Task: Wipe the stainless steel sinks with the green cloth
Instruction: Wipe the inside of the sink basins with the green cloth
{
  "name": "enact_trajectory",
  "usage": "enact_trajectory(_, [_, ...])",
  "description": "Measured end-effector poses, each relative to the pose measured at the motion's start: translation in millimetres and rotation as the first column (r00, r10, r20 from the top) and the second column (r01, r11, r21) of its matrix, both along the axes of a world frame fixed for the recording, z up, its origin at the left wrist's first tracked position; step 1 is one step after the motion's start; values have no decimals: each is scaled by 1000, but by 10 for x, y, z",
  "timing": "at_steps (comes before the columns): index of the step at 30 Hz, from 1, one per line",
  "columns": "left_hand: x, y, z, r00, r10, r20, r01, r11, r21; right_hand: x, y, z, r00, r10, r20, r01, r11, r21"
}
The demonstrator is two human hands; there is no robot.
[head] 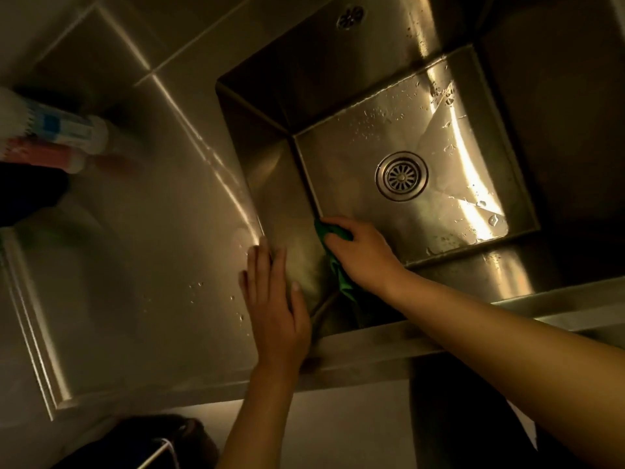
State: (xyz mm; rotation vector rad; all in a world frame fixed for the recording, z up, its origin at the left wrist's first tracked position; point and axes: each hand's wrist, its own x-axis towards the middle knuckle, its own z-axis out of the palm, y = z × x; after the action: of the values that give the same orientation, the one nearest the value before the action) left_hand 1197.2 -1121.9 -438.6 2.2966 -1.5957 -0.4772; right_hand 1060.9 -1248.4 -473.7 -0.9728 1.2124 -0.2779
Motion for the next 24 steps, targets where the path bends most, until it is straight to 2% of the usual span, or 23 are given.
enact_trajectory(3, [-275,210,40,1000,24,-5,-24,998,49,-199,65,18,972,230,-52,-229,973,23])
enact_trajectory(5, [-379,265,60,994,109,-29,-108,993,56,-273,184,33,912,402,-85,-406,914,-28])
enact_trajectory(7, [-493,277,76,986,166,-33,-163,984,75,-284,277,52,794,599,-99,-606,793,-57])
enact_trajectory(10, [-637,281,81,990,135,45,-140,980,140,-261,272,50,580,806,-114,-813,581,-31])
enact_trajectory(13, [-643,278,87,987,142,80,-155,968,195,-313,193,27,356,922,-152,-934,356,-26])
enact_trajectory(15, [-631,272,83,987,129,101,-148,963,224,-401,128,41,264,953,-150,-962,271,26])
enact_trajectory(20, [-753,362,93,992,84,97,-108,952,287,-769,-44,33,270,950,-155,-958,281,54])
enact_trajectory(24, [-975,330,84,976,201,83,-217,910,352,-1129,-162,-20,286,938,-197,-944,311,109])
